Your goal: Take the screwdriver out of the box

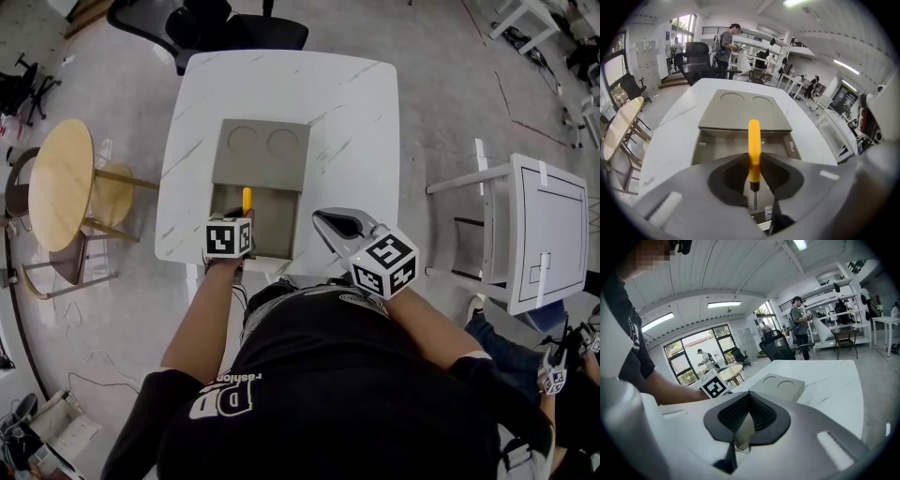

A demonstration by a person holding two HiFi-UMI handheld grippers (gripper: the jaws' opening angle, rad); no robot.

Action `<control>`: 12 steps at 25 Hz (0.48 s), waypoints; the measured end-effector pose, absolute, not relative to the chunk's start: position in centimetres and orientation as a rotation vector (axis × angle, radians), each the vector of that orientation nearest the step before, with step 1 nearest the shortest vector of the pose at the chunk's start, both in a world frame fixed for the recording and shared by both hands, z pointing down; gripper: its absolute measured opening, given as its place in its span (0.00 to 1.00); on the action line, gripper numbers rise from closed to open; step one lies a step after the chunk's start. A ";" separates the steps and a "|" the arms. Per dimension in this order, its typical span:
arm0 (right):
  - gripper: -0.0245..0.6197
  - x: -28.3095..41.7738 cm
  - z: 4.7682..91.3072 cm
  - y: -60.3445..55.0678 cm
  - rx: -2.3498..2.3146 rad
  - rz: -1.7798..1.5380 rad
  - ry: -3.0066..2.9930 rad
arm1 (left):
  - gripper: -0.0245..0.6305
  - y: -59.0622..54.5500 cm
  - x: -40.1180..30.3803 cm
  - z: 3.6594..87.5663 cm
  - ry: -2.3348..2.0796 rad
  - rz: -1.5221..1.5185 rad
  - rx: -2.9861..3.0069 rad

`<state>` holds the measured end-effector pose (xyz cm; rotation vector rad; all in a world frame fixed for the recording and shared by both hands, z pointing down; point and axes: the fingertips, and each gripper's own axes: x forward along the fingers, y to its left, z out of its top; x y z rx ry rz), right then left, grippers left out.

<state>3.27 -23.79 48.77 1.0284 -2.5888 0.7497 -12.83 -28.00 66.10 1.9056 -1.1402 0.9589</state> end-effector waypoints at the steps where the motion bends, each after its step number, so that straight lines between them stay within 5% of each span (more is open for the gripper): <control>1: 0.03 3.1 48.7 -23.8 1.022 0.743 -2.593 | 0.25 -28.0 -12.9 65.7 -1.147 0.946 1.912; 12: 0.03 0.9 48.0 -23.5 0.956 0.708 -2.628 | 0.25 -27.8 -13.1 60.6 -1.199 0.795 2.016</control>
